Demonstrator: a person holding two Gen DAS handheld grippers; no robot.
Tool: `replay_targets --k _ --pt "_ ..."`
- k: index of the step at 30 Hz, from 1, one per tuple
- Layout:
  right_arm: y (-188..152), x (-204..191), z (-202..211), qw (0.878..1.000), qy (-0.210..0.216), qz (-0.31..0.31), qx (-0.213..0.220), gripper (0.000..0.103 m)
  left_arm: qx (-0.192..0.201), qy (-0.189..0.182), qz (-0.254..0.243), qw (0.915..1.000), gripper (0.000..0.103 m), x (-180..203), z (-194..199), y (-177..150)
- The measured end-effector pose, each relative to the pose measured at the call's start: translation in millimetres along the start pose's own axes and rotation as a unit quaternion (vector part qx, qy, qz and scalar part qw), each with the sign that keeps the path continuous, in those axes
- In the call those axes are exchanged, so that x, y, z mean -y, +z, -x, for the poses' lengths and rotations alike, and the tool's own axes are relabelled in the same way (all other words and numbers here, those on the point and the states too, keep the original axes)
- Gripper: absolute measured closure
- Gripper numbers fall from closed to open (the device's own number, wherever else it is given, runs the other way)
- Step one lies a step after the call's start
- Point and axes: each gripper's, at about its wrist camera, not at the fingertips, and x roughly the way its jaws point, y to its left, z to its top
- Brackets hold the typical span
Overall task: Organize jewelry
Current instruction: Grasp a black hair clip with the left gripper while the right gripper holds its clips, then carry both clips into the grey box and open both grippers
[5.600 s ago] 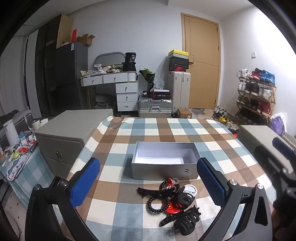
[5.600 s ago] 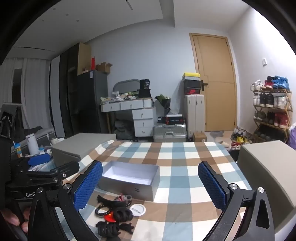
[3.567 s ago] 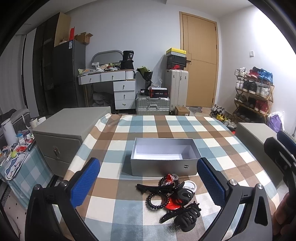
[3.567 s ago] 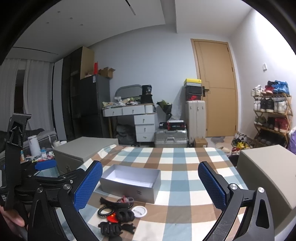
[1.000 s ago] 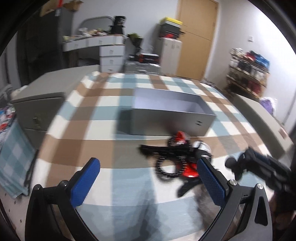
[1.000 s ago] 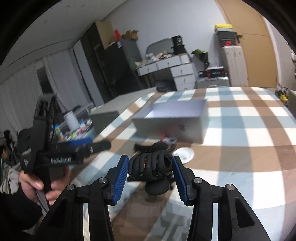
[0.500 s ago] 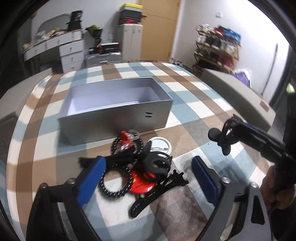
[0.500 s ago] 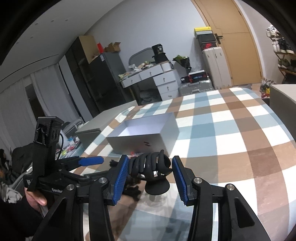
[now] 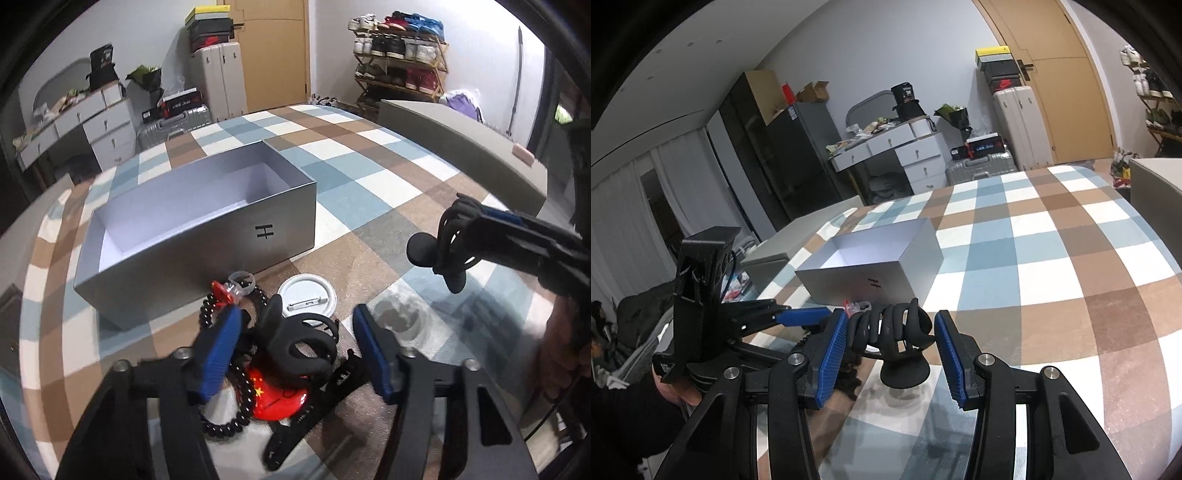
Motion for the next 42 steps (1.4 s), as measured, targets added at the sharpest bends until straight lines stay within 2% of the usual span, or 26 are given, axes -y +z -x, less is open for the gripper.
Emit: replay_targets --k 3,7,10,11,18,29,34,42 --pt "0 0 1 1.000 -0.002 0.000 0.001 0.056 0.005 -0.004 0.001 1.0000 0.070 -1 2 -1" --pt "0 -1 0 1.000 -0.003 0.003 -0.001 0.056 0.013 -0.007 0.007 0.9999 0.078 -3 4 -1" --pt "1 -4 1 1.000 -0.006 0.006 0.000 0.056 0.024 0.009 0.004 0.9997 0.097 -1 6 1" --pt "1 -5 1 1.000 -0.006 0.007 0.001 0.056 0.023 0.004 0.005 0.9997 0.099 -1 5 1" --pt "1 -10 3 1.000 -0.007 0.011 0.003 0.056 0.022 0.006 0.001 0.9997 0.101 1 6 -2" --pt "5 -17 8 1.000 -0.010 0.016 0.009 0.056 0.024 -0.006 0.040 0.9989 0.102 -6 11 0" --pt "11 -21 7 1.000 -0.005 0.018 0.010 0.056 0.048 -0.008 0.065 0.9967 0.102 -14 25 4" --pt "46 -32 -7 0.999 0.036 0.019 0.018 0.056 0.091 0.008 0.093 0.9914 0.102 -36 51 25"
